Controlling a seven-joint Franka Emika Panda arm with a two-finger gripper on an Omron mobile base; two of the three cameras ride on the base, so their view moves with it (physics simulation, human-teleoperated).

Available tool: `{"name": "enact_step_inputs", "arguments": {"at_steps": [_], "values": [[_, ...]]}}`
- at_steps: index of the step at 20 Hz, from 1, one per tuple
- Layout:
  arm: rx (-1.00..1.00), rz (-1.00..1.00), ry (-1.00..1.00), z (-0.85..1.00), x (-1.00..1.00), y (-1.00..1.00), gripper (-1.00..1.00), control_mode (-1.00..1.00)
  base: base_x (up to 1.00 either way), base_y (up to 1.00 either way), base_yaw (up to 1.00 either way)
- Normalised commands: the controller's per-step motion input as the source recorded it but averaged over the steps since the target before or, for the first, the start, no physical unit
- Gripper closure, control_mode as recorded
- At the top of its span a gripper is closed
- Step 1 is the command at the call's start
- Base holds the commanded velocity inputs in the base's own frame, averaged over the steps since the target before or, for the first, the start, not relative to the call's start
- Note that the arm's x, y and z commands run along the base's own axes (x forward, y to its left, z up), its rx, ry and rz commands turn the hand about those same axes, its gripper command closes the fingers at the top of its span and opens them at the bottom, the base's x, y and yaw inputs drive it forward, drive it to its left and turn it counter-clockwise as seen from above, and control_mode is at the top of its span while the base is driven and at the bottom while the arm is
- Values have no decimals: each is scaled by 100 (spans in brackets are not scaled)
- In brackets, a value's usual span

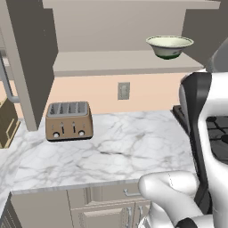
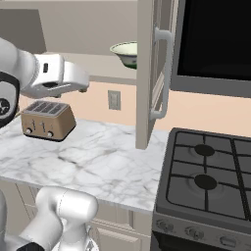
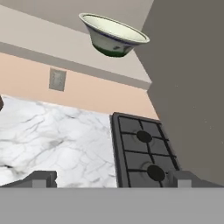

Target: Move the bowls from the cabinet to the plates on the dining table.

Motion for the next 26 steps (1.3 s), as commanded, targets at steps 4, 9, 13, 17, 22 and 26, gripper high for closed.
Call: {"name": "enact_step_inputs", "arguments": {"at_steps": [4,9,13,17,22,26], "values": [[-16,0,0,11,41,0,-100,-100,0,0,0],[-27,0,0,-1,60,0,-100,-100,0,0,0],[-26,0,-1,0,43,0,-100,-100,0,0,0],[-24,0,0,-1,44,0,-100,-100,0,0,0],[-11,0,0,8,37,0,-100,-100,0,0,0],[1,0,0,28,26,-2,-100,-100,0,0,0]]}}
